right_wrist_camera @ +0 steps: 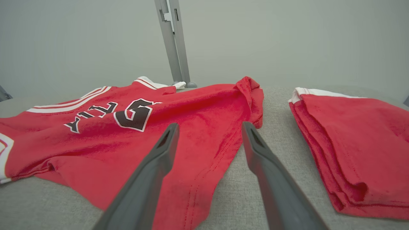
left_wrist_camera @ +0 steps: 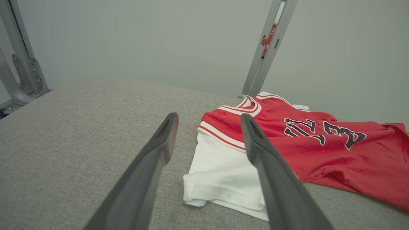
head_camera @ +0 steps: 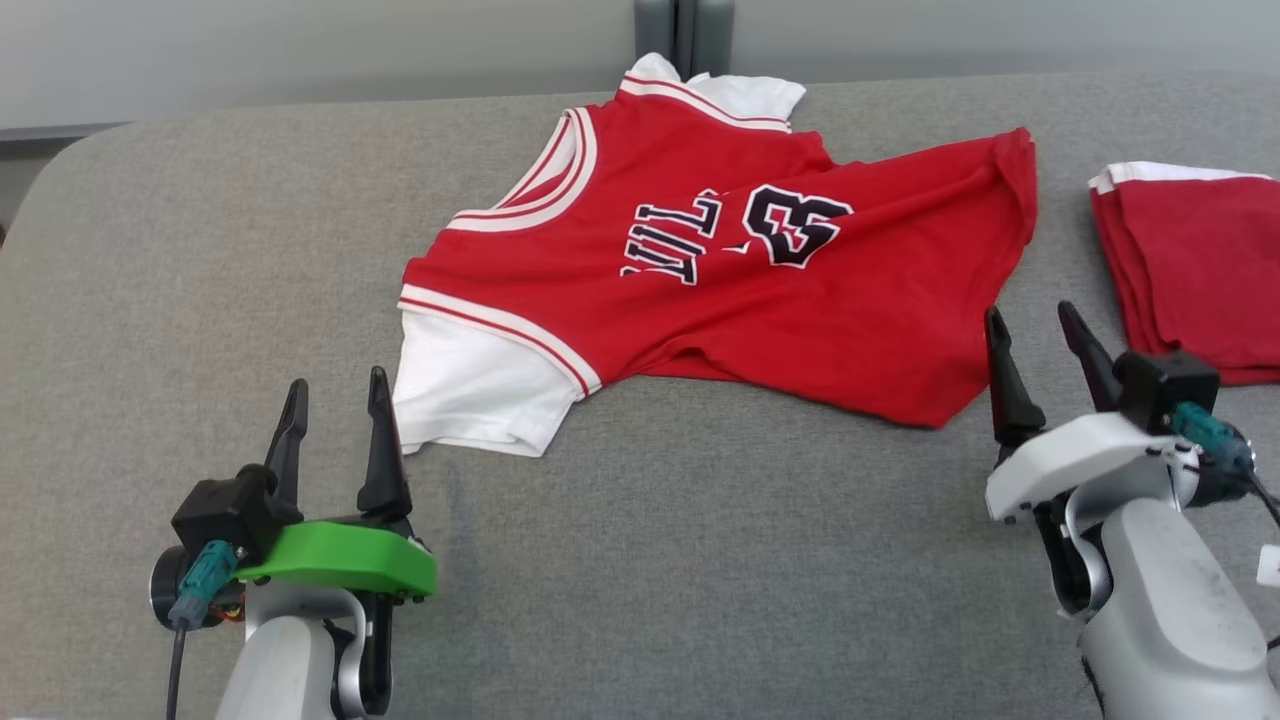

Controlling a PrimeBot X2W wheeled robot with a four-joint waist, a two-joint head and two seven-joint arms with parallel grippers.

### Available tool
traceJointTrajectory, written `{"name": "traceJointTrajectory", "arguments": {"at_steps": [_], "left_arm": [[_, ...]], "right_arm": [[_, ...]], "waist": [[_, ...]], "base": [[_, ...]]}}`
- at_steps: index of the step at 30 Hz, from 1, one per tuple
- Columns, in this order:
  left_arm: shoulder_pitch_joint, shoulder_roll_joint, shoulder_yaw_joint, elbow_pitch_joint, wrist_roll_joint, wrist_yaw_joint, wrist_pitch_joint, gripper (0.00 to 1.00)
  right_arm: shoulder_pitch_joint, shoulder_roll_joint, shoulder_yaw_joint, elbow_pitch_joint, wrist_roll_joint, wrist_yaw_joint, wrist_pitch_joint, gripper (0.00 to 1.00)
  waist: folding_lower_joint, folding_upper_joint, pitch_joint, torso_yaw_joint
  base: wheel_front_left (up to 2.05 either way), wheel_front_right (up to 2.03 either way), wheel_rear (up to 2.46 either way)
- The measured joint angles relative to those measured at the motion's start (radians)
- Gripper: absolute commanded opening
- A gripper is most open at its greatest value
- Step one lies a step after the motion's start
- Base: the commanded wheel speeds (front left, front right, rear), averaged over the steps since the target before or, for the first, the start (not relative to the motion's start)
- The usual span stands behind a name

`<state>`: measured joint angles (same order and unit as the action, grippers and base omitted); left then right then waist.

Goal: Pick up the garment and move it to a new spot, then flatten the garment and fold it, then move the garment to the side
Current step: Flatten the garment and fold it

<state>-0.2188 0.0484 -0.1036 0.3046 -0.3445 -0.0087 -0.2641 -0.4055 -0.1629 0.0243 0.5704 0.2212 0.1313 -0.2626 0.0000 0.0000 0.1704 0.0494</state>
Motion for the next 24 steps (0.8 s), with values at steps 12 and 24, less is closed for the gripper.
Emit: {"name": "traceJointTrajectory", "arguments": {"at_steps": [12,24], "left_arm": [[0.012,0.000,0.057,0.123,0.063,-0.001,0.000,1.00],[-0.133,0.032,0.047,0.459,0.137,0.052,0.009,1.00]], "right_arm": [[0.161,0.093,0.020,-0.181,0.010,0.000,0.000,1.00],[0.159,0.098,0.023,-0.184,0.010,0.000,0.000,1.00]], "waist": [[0.0000,0.0000,-0.041,-0.098],[0.0000,0.0000,-0.016,-0.143]], "base": [[0.00,0.00,0.00],[0.00,0.00,0.00]]}}
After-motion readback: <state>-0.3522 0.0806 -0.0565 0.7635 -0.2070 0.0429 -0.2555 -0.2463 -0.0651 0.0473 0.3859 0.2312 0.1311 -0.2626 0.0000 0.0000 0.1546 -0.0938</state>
